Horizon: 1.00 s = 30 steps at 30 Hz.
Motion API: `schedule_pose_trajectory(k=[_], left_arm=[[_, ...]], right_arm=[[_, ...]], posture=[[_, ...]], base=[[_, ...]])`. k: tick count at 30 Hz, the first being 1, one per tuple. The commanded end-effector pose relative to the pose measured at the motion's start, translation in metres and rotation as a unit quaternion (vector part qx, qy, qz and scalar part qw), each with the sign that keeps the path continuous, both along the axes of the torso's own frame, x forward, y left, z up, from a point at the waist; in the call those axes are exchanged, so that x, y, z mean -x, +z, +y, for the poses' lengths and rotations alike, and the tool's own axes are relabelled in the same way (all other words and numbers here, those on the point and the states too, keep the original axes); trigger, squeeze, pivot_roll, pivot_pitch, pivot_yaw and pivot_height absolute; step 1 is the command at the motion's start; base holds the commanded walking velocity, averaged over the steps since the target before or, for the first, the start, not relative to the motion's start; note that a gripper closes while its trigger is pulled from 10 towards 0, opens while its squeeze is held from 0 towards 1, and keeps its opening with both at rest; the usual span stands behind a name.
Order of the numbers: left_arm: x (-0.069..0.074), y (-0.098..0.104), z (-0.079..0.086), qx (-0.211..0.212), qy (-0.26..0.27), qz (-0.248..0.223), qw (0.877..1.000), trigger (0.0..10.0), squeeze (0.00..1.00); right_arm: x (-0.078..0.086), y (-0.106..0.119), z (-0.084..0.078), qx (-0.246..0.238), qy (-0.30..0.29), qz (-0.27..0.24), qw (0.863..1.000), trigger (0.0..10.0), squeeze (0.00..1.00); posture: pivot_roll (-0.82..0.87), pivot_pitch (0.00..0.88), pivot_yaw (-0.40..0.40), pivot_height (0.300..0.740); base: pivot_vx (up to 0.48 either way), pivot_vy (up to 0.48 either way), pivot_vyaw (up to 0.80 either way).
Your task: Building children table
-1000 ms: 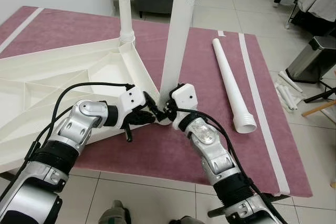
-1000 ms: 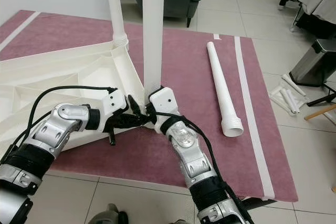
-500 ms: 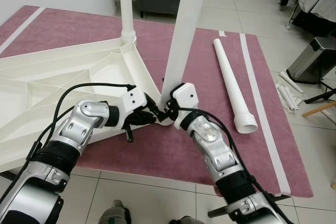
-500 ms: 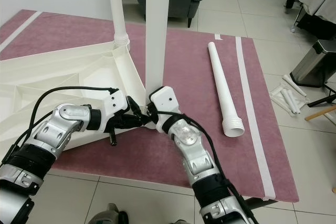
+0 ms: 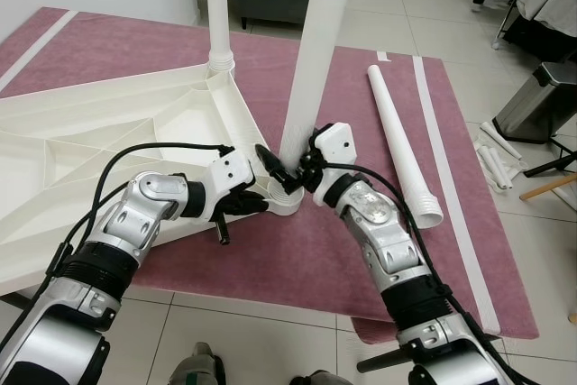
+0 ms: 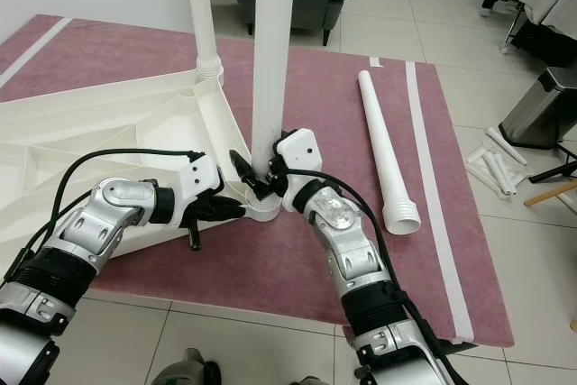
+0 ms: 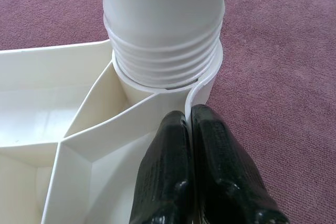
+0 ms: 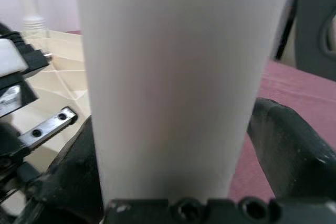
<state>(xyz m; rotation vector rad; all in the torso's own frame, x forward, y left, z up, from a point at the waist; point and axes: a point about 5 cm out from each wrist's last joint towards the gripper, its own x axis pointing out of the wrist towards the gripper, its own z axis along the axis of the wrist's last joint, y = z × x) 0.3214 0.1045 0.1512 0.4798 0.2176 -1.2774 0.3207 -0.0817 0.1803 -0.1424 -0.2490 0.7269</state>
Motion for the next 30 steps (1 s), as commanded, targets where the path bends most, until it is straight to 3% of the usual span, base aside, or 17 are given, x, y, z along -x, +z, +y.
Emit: schedule_pose_trajectory(k=[1, 11, 15, 16, 17, 18, 19, 20, 21, 22, 30], left_arm=[[-0.006, 0.017, 0.0, 0.022, 0.019, -0.046, 0.999, 10.0, 0.0], [-0.005, 0.016, 0.001, 0.023, 0.019, -0.045, 0.999, 10.0, 0.0], [-0.005, 0.017, 0.0, 0.024, 0.018, -0.043, 0.999, 10.0, 0.0], [-0.005, 0.016, 0.0, 0.024, 0.018, -0.043, 0.999, 6.7, 0.0], [-0.006, 0.016, 0.0, 0.024, 0.018, -0.043, 0.999, 4.5, 0.0], [-0.006, 0.016, 0.0, 0.024, 0.018, -0.043, 0.999, 2.3, 0.0], [-0.006, 0.016, 0.0, 0.024, 0.018, -0.043, 0.999, 2.3, 0.0], [-0.006, 0.015, 0.0, 0.019, 0.018, -0.043, 0.999, 0.0, 0.0], [-0.006, 0.014, 0.0, 0.016, 0.018, -0.043, 0.999, 0.0, 0.0], [-0.006, 0.013, 0.0, 0.01, 0.018, -0.043, 0.999, 0.0, 0.0], [-0.004, 0.01, 0.001, 0.003, 0.014, -0.042, 0.999, 0.0, 0.0]], right_arm=[[0.003, 0.001, 0.002, -0.006, 0.027, 0.01, 1.0, 10.0, 0.0], [0.003, 0.003, -0.001, -0.008, 0.05, 0.024, 0.998, 10.0, 0.0], [-0.001, 0.004, -0.007, 0.001, 0.05, 0.026, 0.998, 9.5, 0.0], [-0.003, 0.004, -0.009, 0.005, 0.05, 0.028, 0.998, 7.6, 0.0], [-0.005, 0.004, -0.011, 0.009, 0.051, 0.032, 0.998, 6.6, 0.0], [-0.008, 0.004, -0.013, 0.012, 0.05, 0.035, 0.998, 4.5, 0.0], [-0.008, 0.004, -0.013, 0.012, 0.05, 0.035, 0.998, 4.5, 0.0], [-0.009, 0.004, -0.014, 0.013, 0.05, 0.04, 0.998, 1.2, 0.0], [-0.011, 0.004, -0.015, 0.014, 0.049, 0.044, 0.998, 1.2, 0.0], [-0.011, 0.004, -0.016, 0.015, 0.052, 0.048, 0.997, 0.0, 0.0], [-0.012, 0.0, -0.016, 0.018, 0.077, 0.077, 0.994, 0.0, 0.0]], posture=[[0.15, 0.091, -0.003, 0.74], [0.15, 0.089, -0.002, 0.74], [0.15, 0.088, -0.001, 0.74], [0.15, 0.087, -0.001, 0.74], [0.15, 0.086, -0.001, 0.74], [0.15, 0.085, -0.001, 0.74], [0.15, 0.085, -0.001, 0.74], [0.15, 0.085, -0.001, 0.74], [0.15, 0.085, -0.001, 0.74], [0.15, 0.084, -0.002, 0.74], [0.15, 0.084, -0.005, 0.74]], base=[[0.0, 0.0, 0.0], [0.0, 0.0, 0.0], [0.0, 0.0, 0.0], [0.0, 0.0, 0.0], [0.0, 0.0, 0.0], [0.0, 0.0, 0.0], [0.0, 0.0, 0.0], [0.0, 0.0, 0.0], [0.0, 0.0, 0.0], [0.0, 0.0, 0.0], [0.0, 0.0, 0.0]])
